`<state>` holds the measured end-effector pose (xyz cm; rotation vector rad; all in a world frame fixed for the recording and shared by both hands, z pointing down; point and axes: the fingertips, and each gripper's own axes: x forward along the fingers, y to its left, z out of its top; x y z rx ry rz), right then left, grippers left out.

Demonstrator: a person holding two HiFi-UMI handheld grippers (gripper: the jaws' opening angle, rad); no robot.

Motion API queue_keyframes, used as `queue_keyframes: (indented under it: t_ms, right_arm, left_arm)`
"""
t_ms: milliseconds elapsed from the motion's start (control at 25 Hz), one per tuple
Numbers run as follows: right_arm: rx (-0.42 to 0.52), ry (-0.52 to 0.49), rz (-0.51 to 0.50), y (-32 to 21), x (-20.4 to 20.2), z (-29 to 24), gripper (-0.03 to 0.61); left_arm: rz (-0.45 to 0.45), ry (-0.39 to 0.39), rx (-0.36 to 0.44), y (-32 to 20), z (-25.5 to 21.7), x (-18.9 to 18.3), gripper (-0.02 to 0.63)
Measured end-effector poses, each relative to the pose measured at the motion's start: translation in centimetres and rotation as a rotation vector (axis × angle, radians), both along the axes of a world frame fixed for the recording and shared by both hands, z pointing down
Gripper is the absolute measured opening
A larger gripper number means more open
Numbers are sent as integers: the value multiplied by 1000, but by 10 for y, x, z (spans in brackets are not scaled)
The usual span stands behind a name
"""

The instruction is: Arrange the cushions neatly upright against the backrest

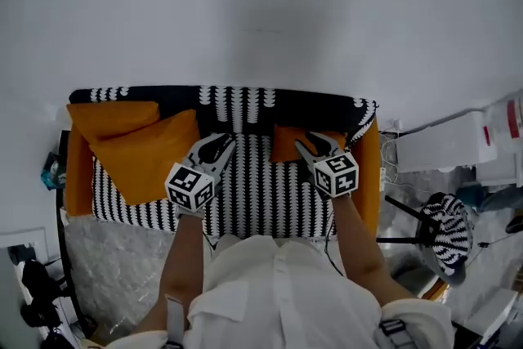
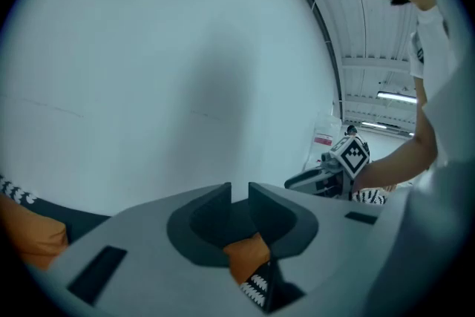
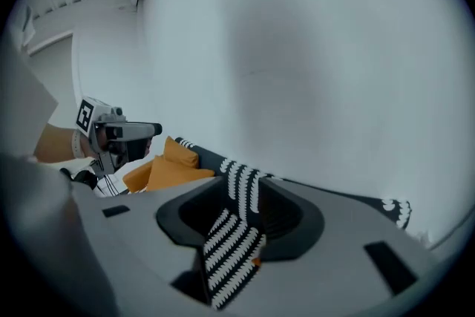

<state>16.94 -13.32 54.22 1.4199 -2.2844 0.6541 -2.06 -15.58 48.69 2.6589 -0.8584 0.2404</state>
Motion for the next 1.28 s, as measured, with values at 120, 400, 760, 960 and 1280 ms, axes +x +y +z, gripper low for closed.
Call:
queue_keyframes:
  t_ms: [120,400,760,960,1280]
  right_arm:
    - [69,-24,35,6,5,-29,125]
    - [185,-42,42,11,7,-77,32]
    - [247,-42,-8,8,-2,-103,9]
    - [255,-31,-25,5,-8,-105,9]
    - [239,-27,-34,11,-12,-101,9]
  left_arm:
    - [-51,23,41,0,-22,-12,73]
    - [-99,37,133,0,-63,-30,40]
    - [-155,46,158,-7,-77,-52,23]
    - [-143,53,155,-7,-75,-48,23]
    - [-124,54,143,-1,-70,-45,23]
